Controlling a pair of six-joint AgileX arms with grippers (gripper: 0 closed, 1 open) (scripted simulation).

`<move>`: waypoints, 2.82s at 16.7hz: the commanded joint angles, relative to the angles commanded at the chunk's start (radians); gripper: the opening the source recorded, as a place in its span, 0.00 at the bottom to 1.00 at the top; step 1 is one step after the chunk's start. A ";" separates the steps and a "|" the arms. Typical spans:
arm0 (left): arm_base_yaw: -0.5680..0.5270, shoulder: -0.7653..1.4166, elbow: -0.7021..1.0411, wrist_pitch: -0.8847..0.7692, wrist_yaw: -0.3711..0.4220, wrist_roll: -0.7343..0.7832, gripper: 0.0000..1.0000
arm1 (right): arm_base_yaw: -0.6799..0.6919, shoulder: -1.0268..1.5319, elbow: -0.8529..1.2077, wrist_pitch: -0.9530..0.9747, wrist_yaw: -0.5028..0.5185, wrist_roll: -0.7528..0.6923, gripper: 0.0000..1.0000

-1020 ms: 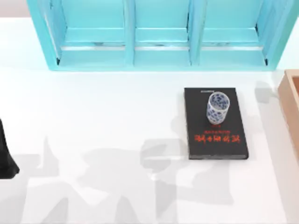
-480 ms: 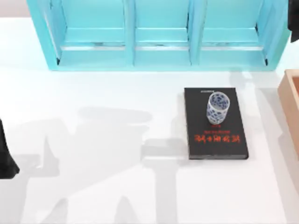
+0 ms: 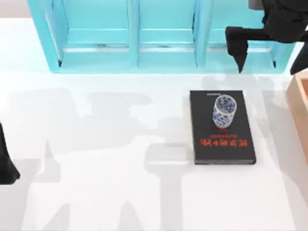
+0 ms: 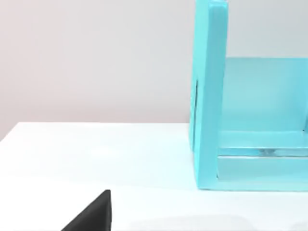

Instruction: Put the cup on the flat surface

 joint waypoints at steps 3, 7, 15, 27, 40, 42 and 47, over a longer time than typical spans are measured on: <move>0.000 0.000 0.000 0.000 0.000 0.000 1.00 | 0.057 0.081 0.069 -0.033 -0.002 0.033 1.00; 0.000 0.000 0.000 0.000 0.000 0.000 1.00 | 0.076 0.112 0.095 -0.045 -0.002 0.052 1.00; 0.000 0.000 0.000 0.000 0.000 0.000 1.00 | 0.073 0.110 0.029 0.020 -0.002 0.050 1.00; 0.000 0.000 0.000 0.000 0.000 0.000 1.00 | 0.079 0.119 -0.292 0.348 -0.001 0.055 1.00; 0.000 0.000 0.000 0.000 0.000 0.000 1.00 | 0.079 0.119 -0.292 0.348 -0.001 0.055 0.17; 0.000 0.000 0.000 0.000 0.000 0.000 1.00 | 0.079 0.119 -0.292 0.348 -0.001 0.055 0.02; 0.000 0.000 0.000 0.000 0.000 0.000 1.00 | 0.079 0.119 -0.292 0.348 -0.001 0.055 0.00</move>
